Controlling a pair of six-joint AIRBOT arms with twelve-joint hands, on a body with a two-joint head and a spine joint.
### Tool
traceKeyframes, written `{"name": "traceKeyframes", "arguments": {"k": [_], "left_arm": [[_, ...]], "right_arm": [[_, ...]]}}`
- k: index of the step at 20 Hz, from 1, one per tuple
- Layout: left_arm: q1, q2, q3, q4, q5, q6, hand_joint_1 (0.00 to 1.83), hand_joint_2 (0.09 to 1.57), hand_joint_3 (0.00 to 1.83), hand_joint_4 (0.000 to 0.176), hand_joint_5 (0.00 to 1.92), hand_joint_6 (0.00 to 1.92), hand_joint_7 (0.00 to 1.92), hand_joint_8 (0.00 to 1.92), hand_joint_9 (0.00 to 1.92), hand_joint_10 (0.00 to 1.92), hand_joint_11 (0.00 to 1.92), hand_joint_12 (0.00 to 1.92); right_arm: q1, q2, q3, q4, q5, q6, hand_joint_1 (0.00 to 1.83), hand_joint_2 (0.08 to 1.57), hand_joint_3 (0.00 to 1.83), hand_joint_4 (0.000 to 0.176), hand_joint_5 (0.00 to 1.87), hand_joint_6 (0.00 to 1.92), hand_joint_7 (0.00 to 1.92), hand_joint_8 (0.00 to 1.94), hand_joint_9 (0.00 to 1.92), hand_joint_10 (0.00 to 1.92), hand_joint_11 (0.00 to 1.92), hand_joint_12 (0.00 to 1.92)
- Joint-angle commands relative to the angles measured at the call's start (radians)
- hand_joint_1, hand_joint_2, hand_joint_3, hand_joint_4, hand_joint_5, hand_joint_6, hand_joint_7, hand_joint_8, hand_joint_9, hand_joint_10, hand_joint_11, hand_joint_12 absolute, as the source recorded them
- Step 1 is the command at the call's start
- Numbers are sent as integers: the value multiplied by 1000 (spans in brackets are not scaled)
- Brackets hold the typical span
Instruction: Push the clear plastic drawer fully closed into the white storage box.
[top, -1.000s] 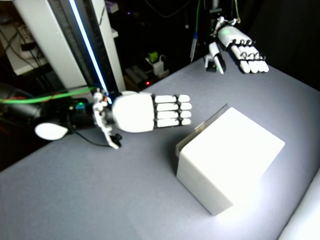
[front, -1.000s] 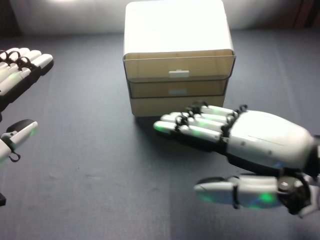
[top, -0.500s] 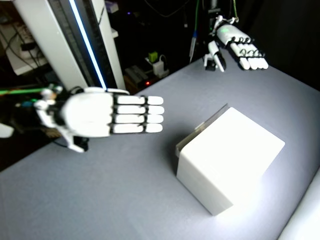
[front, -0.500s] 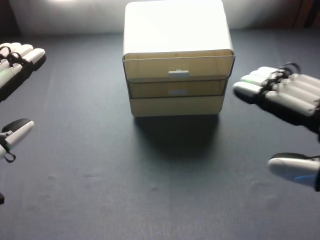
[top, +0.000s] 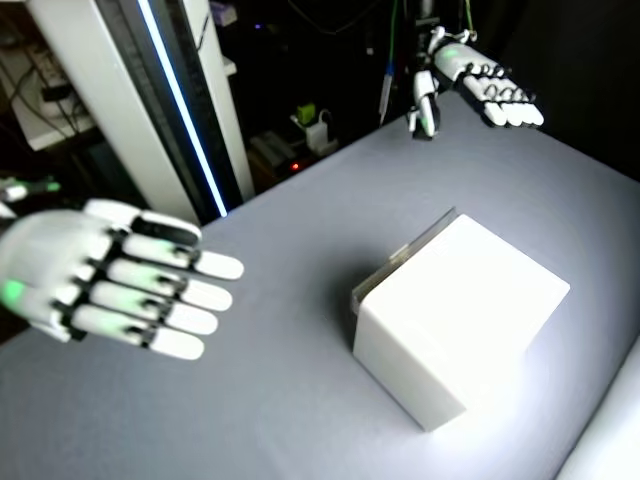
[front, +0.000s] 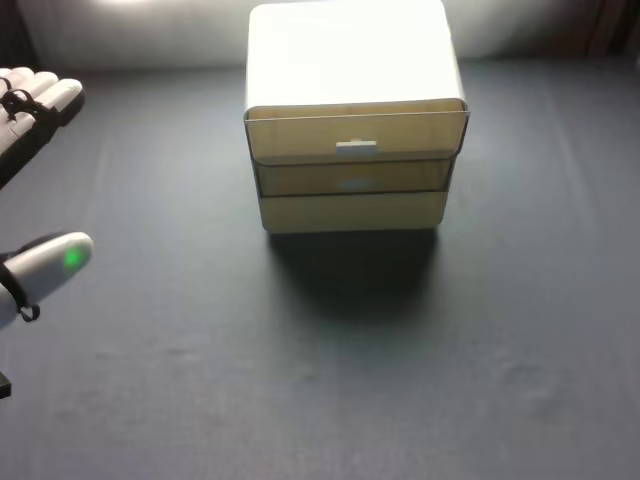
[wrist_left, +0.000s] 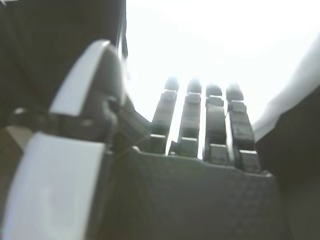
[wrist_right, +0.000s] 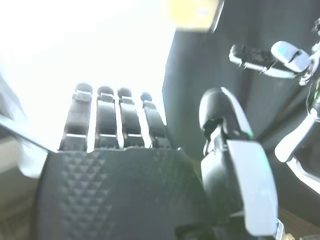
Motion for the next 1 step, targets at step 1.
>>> {"name": "traceKeyframes", "arguments": {"k": [1], "left_arm": [[-3, 11, -2, -14, -146, 2, 77, 1326, 0, 52, 0, 0, 0, 0, 0, 0, 0, 0]], "right_arm": [[-2, 8, 3, 40, 161, 0, 218, 1280, 0, 53, 0, 0, 0, 0, 0, 0, 0, 0]]}}
